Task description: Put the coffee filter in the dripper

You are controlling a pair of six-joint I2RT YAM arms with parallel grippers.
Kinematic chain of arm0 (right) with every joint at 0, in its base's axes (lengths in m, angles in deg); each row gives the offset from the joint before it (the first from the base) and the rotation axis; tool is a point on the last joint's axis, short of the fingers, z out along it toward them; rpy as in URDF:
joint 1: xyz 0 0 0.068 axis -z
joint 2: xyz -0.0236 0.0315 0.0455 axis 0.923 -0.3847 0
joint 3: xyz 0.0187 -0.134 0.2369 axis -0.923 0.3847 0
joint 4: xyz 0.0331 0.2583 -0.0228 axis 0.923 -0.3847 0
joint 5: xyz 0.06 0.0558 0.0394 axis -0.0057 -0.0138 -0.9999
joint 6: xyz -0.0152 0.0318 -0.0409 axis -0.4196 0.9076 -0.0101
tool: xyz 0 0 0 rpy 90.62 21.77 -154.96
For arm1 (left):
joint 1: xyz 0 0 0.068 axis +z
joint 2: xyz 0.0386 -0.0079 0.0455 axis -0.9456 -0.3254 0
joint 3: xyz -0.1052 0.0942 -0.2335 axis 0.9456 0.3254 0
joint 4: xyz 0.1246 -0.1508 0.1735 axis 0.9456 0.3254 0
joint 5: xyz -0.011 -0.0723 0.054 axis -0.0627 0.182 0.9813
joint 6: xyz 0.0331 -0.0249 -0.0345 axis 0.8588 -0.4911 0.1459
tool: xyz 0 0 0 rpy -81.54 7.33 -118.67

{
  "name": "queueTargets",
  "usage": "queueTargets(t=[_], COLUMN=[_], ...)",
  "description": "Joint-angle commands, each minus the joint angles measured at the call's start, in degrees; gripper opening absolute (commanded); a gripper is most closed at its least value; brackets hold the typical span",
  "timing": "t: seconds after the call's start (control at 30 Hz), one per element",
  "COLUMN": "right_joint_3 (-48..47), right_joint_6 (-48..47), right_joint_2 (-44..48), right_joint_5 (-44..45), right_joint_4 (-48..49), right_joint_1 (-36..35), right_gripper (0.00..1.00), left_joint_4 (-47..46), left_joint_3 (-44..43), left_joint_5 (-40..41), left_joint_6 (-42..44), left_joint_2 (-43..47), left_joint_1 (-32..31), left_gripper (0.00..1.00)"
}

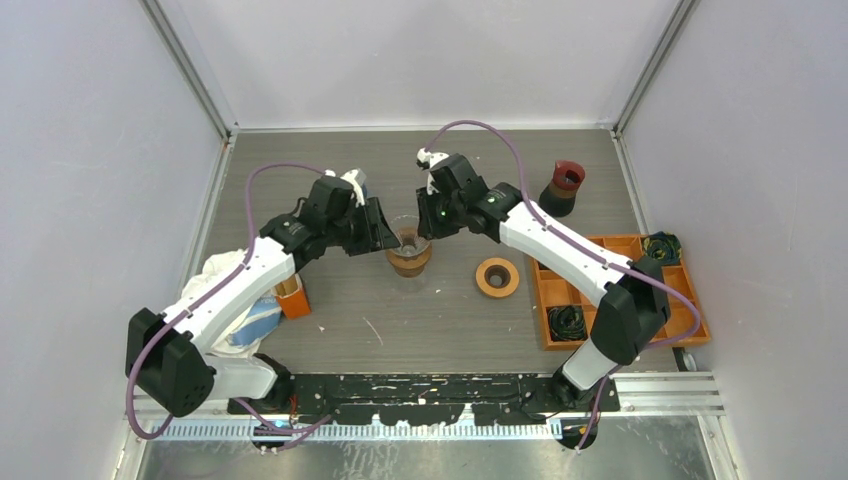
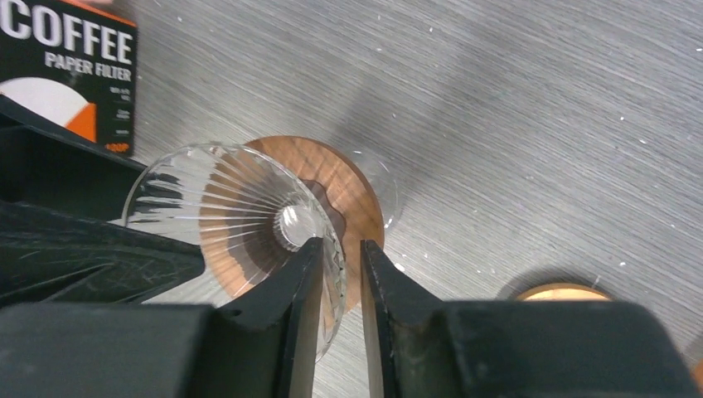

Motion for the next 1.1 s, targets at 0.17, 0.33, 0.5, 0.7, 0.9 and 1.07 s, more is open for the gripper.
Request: queueTargets(t=[0.17,0.33,0.5,0.7,0.9,1.07], right_joint_3=[-6.66,-8.31,-6.22,0.73,7.66,12.70], right_joint_6=[-2.06,-2.50,-3.37,-4.08,-4.91,-6.48], right_joint_2=[0.31,1.68,4.72,11.55,19.31,25.09], right_joint_5=[1.90,0.53,1.67,5.16,10.58,15.84], right_joint_4=[-3.97,-3.84,-2.79,0.36,4.03,6.83], right_joint_1=[0.27,0.30,0.35,0.68,0.89,0.92], right_gripper=[0.44,0.51,0.61,0.71,0.79,0.81], left_joint_4=[2.70,3.96,7.72,12.98,19.37,23.07], left_joint_3=[-4.70,-4.91,-4.69,-3.92,-4.27,-4.27], left_joint_5=[2.89,5.52,9.84,14.12,19.10,21.35], left_joint_6=[2.75,4.09,5.84,7.77,10.20,11.32], left_joint_2=[3.61,6.71,9.57,13.03,14.81,15.82], left_joint_1=[-0.19,0.39,1.90,5.61,8.09,10.38], left_gripper=[0.70,0.82,0.87,0.92,0.92,0.92])
